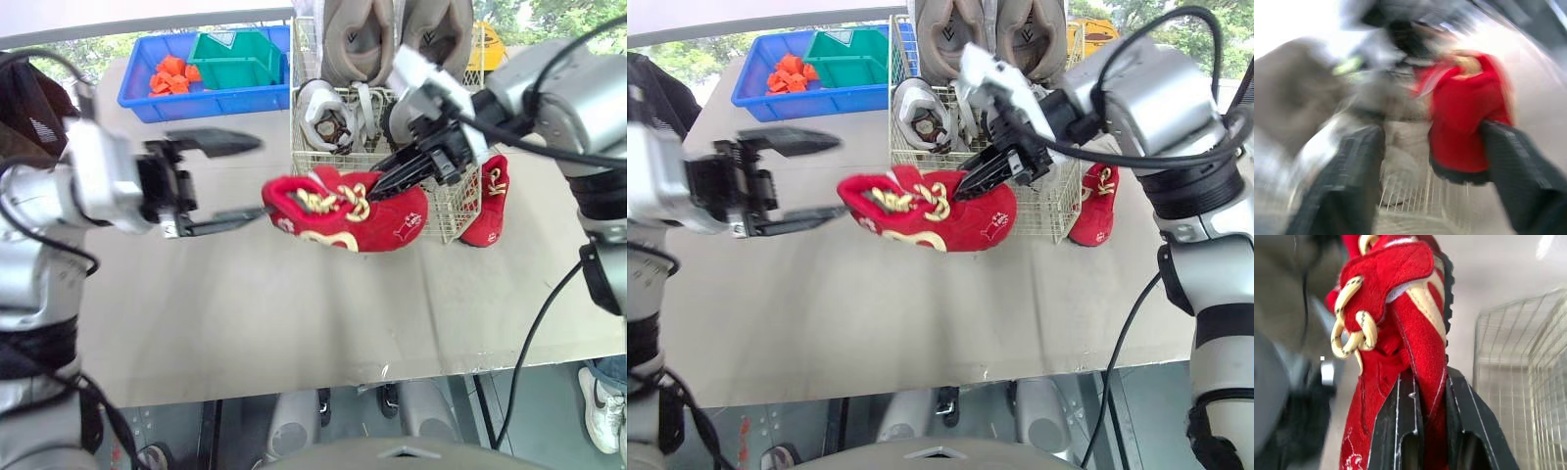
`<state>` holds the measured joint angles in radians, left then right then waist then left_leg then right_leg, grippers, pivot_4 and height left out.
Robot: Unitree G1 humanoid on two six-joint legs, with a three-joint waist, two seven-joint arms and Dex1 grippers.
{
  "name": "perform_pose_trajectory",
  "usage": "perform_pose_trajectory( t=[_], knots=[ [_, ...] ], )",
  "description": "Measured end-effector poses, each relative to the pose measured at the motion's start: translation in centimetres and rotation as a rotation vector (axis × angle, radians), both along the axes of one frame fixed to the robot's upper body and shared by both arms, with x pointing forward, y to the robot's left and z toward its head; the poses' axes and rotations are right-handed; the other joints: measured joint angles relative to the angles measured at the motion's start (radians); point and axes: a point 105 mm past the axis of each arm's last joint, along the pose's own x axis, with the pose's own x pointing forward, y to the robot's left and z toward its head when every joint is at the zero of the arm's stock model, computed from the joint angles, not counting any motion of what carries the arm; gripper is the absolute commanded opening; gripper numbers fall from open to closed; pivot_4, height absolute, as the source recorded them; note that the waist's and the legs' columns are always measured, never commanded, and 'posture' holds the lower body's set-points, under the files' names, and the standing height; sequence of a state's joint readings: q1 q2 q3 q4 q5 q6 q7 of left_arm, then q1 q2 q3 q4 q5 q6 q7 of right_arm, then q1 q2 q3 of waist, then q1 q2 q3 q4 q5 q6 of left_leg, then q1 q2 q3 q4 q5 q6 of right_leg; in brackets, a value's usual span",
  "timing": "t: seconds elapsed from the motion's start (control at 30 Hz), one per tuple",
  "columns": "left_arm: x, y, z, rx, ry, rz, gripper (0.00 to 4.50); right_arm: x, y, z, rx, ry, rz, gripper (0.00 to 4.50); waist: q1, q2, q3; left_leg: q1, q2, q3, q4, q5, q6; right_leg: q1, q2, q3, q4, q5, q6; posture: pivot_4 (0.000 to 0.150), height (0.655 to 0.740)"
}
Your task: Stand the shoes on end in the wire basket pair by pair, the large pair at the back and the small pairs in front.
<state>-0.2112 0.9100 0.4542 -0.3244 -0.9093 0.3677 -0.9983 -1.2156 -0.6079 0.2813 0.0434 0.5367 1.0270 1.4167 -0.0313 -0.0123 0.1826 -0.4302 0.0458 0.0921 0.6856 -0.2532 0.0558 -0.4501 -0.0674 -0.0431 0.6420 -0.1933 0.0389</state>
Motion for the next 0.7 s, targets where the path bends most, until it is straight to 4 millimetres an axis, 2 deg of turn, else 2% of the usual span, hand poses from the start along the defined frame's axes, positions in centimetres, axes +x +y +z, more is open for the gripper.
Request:
perform_pose_trajectory(
  t=[0.1, 0.17, 0.23, 0.3, 0.37, 0.47, 0.53, 0.6, 0.7],
  knots=[
    [-0.3, 2.2, -1.6, -0.263, 0.208, 0.169, 4.46, -0.3, 0.6, -0.3, 0.131, 0.009, -0.033, 0.00, -0.001, 0.000, 0.000, 0.000, 0.000, -0.004, 0.000, 0.001, -0.002, 0.000, -0.002, -0.002, 0.002, 0.000, 0.000, 0.150, 0.7400],
    [-1.3, 2.8, -2.9, -0.428, 0.309, 0.244, 4.46, -0.3, 1.4, -0.3, 0.255, 0.026, -0.070, 0.00, -0.001, -0.002, -0.001, 0.001, -0.001, -0.006, 0.000, 0.002, -0.003, 0.001, -0.003, -0.002, 0.003, 0.000, -0.001, 0.150, 0.7400],
    [-2.3, 2.3, -4.1, -0.497, 0.386, 0.265, 4.46, -0.2, 2.1, 0.2, 0.336, 0.024, -0.107, 0.00, 0.000, -0.003, -0.002, 0.000, -0.004, -0.008, 0.000, 0.002, -0.004, 0.001, -0.003, -0.003, 0.002, 0.000, -0.001, 0.150, 0.7400],
    [-3.5, 0.3, -4.9, -0.542, 0.466, 0.213, 4.46, -0.2, 2.6, 1.1, 0.429, 0.004, -0.141, 0.00, 0.004, -0.004, -0.002, 0.001, -0.006, -0.008, 0.000, 0.002, -0.004, 0.002, -0.004, -0.003, 0.003, 0.000, -0.002, 0.150, 0.7400],
    [-4.4, -1.8, -4.4, -0.588, 0.491, 0.138, 4.46, -0.2, 3.2, 1.2, 0.468, -0.015, -0.176, 0.00, 0.019, -0.005, -0.003, 0.001, -0.007, -0.009, 0.000, 0.002, -0.004, 0.003, -0.004, -0.003, 0.003, -0.001, -0.004, 0.150, 0.7400],
    [-4.7, -3.5, -4.1, -0.581, 0.502, 0.086, 4.46, -0.3, 3.6, 0.7, 0.491, -0.006, -0.192, 0.00, 0.023, -0.006, -0.004, 0.001, -0.008, -0.008, 0.000, 0.003, -0.004, 0.004, -0.004, -0.004, 0.003, -0.001, -0.005, 0.150, 0.7400],
    [-4.4, -4.2, -3.9, -0.583, 0.504, 0.070, 4.46, -0.2, 3.7, 0.4, 0.498, 0.007, -0.206, 0.00, 0.023, -0.006, -0.004, 0.002, -0.008, -0.007, 0.001, 0.003, -0.004, 0.004, -0.003, -0.003, 0.002, -0.001, -0.005, 0.150, 0.7400],
    [-3.4, -4.6, -2.6, -0.604, 0.456, 0.043, 4.46, -0.5, 3.8, 0.0, 0.497, 0.012, -0.205, 0.00, 0.023, -0.006, -0.004, 0.001, -0.009, -0.008, 0.001, 0.003, -0.004, 0.004, -0.002, -0.003, 0.002, 0.000, -0.003, 0.150, 0.7400],
    [-2.4, -4.7, -1.6, -0.622, 0.425, 0.024, 3.70, -0.9, 3.8, -0.2, 0.499, 0.008, -0.209, 0.00, 0.020, -0.006, -0.004, 0.002, -0.009, -0.007, 0.001, 0.003, -0.004, 0.004, -0.001, -0.003, 0.002, 0.000, -0.002, 0.150, 0.7400]
  ],
)
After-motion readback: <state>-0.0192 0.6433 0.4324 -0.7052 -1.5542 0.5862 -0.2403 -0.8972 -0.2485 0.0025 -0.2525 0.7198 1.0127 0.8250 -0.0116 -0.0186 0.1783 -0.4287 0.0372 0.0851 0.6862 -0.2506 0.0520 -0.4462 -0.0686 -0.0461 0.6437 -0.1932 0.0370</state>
